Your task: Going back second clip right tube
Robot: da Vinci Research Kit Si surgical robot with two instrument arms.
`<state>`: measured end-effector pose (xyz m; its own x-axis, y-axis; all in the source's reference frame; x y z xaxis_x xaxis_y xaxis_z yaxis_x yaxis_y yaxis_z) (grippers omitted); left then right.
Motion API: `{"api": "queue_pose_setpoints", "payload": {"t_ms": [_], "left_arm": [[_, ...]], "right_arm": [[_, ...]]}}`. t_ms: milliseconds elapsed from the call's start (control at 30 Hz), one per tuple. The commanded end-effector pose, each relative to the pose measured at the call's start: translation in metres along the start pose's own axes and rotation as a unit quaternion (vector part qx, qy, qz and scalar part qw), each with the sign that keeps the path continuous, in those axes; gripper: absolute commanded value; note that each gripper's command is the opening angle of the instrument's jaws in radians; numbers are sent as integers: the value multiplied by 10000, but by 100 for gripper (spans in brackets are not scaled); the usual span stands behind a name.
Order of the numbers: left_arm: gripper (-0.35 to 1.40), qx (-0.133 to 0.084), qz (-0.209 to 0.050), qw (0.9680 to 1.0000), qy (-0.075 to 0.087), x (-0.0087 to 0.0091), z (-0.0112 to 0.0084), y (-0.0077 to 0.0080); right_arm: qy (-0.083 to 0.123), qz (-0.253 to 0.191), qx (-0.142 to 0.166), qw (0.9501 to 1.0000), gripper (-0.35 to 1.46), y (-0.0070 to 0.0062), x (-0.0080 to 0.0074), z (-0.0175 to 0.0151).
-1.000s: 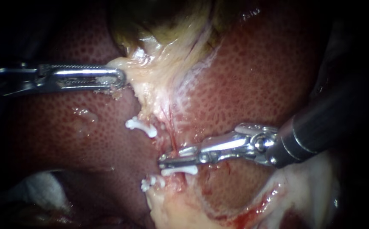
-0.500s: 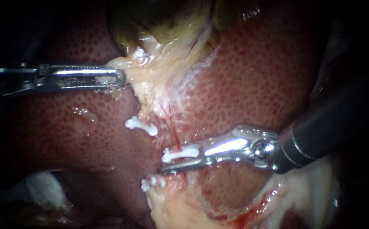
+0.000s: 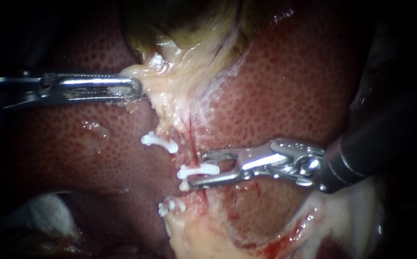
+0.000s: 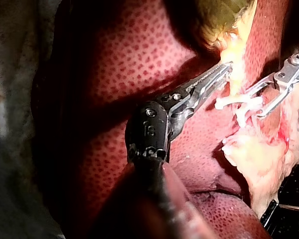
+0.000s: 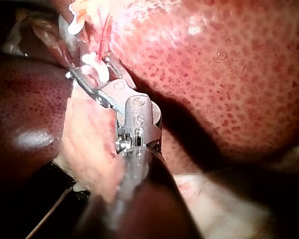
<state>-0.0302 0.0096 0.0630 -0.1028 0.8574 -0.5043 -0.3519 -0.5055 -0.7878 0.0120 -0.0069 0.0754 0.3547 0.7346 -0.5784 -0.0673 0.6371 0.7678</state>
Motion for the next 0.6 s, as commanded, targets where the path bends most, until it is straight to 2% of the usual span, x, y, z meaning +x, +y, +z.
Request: {"api": "queue_pose_setpoints", "payload": {"t_ms": [33, 200, 333, 467, 600], "left_arm": [[-35, 9, -1, 10000, 3, 0, -1, 0], [-35, 8, -1, 10000, 2, 0, -1, -1], [-35, 10, 0, 10000, 3, 0, 0, -1], [-35, 15, 3, 10000, 5, -2, 0, -1], [-35, 20, 9, 10000, 7, -3, 2, -2]], "right_arm": [[-11, -83, 21, 10000, 49, -2, 4, -13], [-64, -607, 118, 9981, 49, -15, 25, -68], [-78, -786, 177, 9967, 49, -26, 46, -100], [-83, -890, 212, 9958, 49, -35, 66, -119], [-86, -948, 233, 9952, 49, -40, 75, -128]]}}
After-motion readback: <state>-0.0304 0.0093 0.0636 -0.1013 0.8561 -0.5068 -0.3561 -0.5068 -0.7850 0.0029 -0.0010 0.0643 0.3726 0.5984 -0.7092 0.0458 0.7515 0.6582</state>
